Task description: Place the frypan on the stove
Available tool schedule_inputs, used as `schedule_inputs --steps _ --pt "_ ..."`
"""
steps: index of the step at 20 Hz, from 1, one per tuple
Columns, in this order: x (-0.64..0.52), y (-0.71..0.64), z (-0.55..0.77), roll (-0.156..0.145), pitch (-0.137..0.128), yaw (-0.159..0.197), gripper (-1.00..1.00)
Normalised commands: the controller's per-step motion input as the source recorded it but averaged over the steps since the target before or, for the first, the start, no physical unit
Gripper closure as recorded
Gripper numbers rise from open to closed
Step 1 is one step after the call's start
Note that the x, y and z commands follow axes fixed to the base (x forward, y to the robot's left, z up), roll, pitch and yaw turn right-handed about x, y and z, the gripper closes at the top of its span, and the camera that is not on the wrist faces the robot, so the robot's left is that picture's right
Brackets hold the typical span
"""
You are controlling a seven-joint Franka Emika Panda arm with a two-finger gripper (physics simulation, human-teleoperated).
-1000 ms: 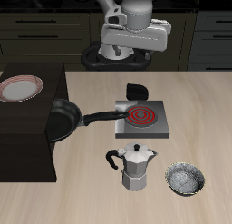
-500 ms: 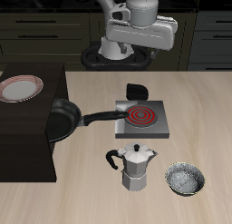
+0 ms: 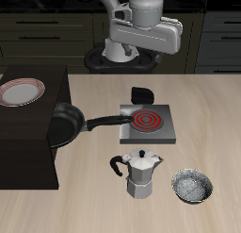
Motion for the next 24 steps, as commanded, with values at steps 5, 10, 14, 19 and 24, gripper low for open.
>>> schedule_inputs --steps 5,10,14,19,24 --pt "0.05 -0.01 0.05 0.006 -0.033 -0.093 -1.0" --pt "0.06 -0.07 0.09 -0.003 -0.038 -0.094 -1.0" --pt "0.02 -0.1 0.12 0.007 -0.039 -0.121 -1.0" --pt "0.08 -0.05 0.02 -0.011 -0.017 -0.055 -1.0" --pt "0.09 -0.07 -0.07 -0.01 0.006 -0.056 -1.0"
